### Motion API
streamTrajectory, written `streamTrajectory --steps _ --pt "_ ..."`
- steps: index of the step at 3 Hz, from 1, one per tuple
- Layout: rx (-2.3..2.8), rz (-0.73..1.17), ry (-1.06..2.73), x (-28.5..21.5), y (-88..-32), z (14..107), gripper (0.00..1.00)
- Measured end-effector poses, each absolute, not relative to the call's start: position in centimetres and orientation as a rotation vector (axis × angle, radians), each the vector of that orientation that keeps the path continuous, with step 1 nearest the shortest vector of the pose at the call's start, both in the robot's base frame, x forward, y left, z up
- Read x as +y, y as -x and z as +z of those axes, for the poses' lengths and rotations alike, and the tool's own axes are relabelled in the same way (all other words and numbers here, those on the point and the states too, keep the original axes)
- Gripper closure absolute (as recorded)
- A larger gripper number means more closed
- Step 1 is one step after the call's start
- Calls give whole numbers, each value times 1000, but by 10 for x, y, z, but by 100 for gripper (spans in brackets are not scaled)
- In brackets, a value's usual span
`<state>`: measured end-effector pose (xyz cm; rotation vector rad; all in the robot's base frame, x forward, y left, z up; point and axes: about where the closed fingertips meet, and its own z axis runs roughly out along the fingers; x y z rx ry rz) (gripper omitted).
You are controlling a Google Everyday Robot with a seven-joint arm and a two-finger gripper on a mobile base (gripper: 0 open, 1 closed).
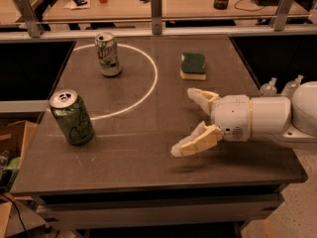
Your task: Pick green can
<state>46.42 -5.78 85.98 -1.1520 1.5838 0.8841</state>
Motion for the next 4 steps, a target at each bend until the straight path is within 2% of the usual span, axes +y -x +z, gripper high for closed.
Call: streamTrajectory --steps 2,4 --pt "1556 859 1163 -48 -464 870 0" --pt "1375 882 1181 14 -464 905 0"
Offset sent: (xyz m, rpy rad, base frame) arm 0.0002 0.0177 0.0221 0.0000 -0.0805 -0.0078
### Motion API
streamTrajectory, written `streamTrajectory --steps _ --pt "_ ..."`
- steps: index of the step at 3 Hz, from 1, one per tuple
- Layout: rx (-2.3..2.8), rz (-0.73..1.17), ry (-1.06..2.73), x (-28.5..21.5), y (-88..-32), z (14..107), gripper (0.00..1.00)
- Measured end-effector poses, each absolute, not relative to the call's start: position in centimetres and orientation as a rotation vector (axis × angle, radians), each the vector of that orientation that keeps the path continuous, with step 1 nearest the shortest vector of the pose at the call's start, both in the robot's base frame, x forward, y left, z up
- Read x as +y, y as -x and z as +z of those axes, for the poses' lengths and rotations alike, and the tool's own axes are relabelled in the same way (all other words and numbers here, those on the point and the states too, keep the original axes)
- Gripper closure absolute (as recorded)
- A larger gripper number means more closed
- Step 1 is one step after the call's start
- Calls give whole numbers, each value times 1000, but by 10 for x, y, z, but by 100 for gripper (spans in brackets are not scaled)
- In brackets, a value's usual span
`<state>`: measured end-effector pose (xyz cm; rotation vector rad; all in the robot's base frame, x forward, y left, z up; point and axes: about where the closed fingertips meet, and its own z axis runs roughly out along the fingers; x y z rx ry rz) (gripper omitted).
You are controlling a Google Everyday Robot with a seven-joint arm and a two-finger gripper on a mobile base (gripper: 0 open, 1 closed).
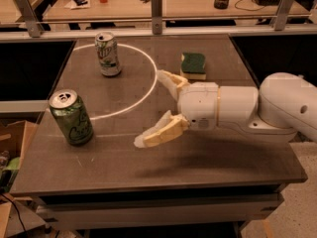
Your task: Pick green can
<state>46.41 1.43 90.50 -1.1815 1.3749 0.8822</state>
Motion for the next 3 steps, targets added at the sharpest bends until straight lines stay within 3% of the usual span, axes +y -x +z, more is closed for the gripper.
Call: streamTrajectory --steps 3 --pt "1229 1039 1304 113 -450 909 0"
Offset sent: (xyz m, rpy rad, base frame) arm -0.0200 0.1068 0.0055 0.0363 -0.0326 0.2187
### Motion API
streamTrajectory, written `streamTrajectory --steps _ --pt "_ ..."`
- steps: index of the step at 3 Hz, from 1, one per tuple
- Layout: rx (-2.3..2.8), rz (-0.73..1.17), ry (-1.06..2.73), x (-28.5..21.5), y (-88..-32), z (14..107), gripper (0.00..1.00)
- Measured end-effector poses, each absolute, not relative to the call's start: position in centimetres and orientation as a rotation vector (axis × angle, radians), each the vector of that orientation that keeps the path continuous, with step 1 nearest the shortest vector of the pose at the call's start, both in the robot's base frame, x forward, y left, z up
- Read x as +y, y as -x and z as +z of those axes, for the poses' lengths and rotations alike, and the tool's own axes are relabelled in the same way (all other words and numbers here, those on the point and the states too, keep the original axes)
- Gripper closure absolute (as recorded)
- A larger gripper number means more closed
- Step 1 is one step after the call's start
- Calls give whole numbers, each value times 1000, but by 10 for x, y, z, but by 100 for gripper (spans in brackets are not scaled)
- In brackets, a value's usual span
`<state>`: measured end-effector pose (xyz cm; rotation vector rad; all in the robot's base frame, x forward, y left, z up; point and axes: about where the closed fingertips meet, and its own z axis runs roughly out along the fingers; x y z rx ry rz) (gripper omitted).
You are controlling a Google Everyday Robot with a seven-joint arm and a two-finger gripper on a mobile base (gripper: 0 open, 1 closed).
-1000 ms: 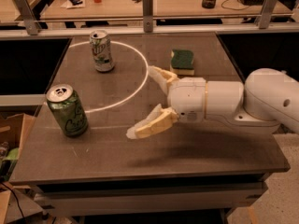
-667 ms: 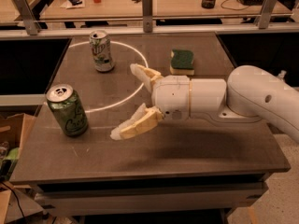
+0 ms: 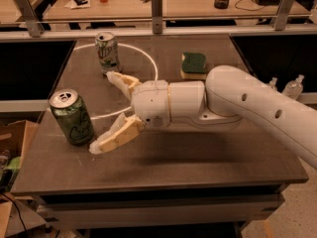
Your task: Pick green can
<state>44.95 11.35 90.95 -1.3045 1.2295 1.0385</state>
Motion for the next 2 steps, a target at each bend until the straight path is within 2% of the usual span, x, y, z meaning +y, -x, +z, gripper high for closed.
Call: streamTrajectory --steps 2 --pt "1170 1149 1332 161 -444 902 0"
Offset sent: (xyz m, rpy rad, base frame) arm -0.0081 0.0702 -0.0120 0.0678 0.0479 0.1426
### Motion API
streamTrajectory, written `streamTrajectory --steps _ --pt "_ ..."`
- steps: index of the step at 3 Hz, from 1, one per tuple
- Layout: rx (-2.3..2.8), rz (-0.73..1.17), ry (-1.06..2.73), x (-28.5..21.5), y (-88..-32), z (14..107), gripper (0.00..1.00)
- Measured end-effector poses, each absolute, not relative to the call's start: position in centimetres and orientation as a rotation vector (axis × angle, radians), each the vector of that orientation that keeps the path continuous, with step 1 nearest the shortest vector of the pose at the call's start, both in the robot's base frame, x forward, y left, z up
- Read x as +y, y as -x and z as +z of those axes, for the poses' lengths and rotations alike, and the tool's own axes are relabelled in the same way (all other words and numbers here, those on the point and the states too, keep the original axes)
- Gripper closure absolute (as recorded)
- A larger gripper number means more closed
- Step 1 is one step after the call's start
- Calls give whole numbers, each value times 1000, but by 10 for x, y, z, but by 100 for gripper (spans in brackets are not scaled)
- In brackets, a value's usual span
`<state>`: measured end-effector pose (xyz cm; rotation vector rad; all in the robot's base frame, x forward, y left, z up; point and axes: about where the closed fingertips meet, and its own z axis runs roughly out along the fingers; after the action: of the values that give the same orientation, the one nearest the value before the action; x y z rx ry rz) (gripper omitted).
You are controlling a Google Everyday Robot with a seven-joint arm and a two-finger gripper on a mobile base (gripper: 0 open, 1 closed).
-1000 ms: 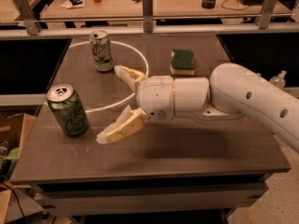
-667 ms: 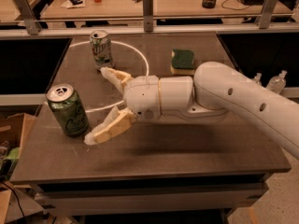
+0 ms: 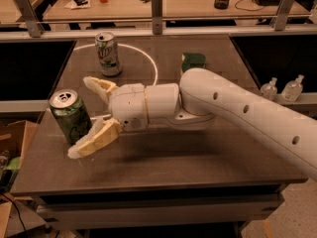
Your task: Pick green can
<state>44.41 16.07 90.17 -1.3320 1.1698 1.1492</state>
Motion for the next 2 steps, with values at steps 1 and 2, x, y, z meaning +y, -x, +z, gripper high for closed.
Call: streamTrajectory --steps 1,2 --pt "1147 1192 1350 177 -435 899 0" --pt "1140 1229 1365 188 -427 890 0"
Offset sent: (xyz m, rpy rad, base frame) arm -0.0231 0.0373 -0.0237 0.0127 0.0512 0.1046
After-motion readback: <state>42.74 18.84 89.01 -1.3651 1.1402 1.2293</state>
